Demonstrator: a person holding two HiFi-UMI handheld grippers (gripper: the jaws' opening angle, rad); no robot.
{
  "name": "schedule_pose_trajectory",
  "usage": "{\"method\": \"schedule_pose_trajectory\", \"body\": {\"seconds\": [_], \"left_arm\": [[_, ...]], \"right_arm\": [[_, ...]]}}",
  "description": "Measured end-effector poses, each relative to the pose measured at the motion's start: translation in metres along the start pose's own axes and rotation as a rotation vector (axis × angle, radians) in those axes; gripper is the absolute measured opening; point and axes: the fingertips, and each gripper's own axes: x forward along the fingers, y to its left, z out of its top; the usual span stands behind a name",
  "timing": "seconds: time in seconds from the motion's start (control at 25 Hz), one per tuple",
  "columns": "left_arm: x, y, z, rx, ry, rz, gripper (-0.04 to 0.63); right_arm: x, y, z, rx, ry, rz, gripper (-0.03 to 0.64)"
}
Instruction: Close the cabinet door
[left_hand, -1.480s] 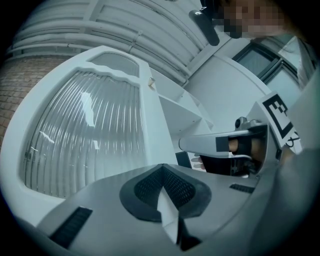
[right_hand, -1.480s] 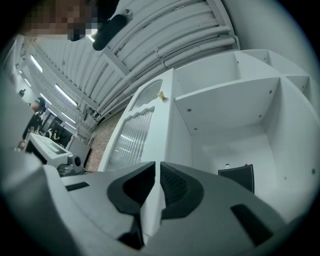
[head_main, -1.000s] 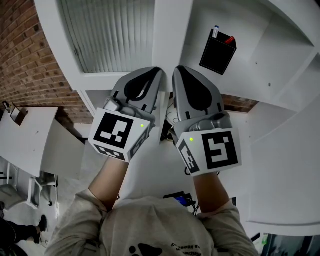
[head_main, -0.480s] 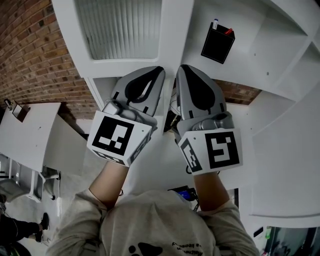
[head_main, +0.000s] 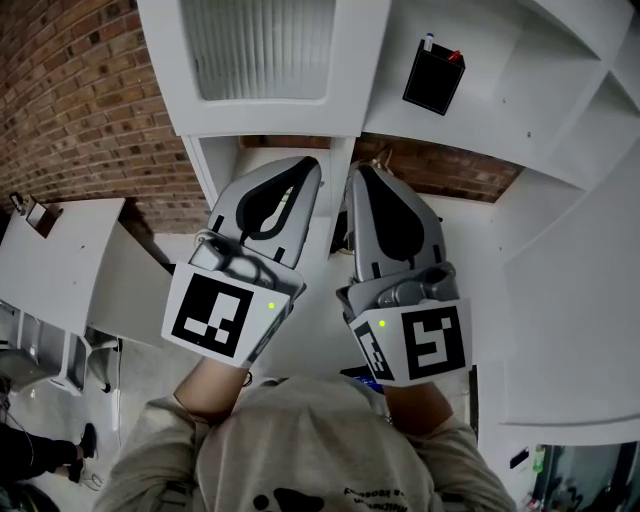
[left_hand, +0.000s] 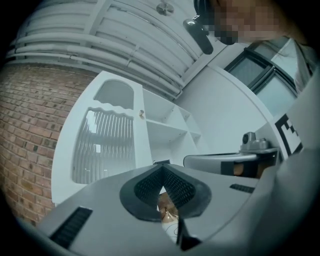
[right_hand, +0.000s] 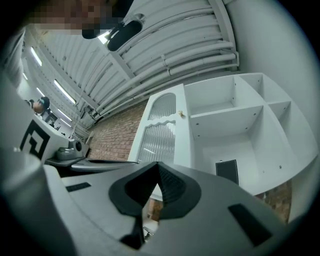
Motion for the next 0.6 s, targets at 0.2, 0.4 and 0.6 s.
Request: {"method": "schedule_pose_trajectory", "body": {"seconds": [0.2, 0.4, 0.6], "left_arm": [[-0.028, -0.009, -0.002, 0.009, 0.005, 0.029, 0.007], [-0.046, -0.021, -0.018, 0.013, 0.033, 0.037, 0.006], [-0.055, -0.035, -0.037, -0.015, 0.076, 0.034, 0.008]], "right_arm": [[-0.024, 0.009, -0.001, 0.011, -0.004, -0.006, 0.018], [-0.045, 0.013, -0.009, 0.010, 0.003, -0.007, 0.018], [-0.057, 0.015, -0.026, 0.036, 0.039, 0.007, 0.018]]}}
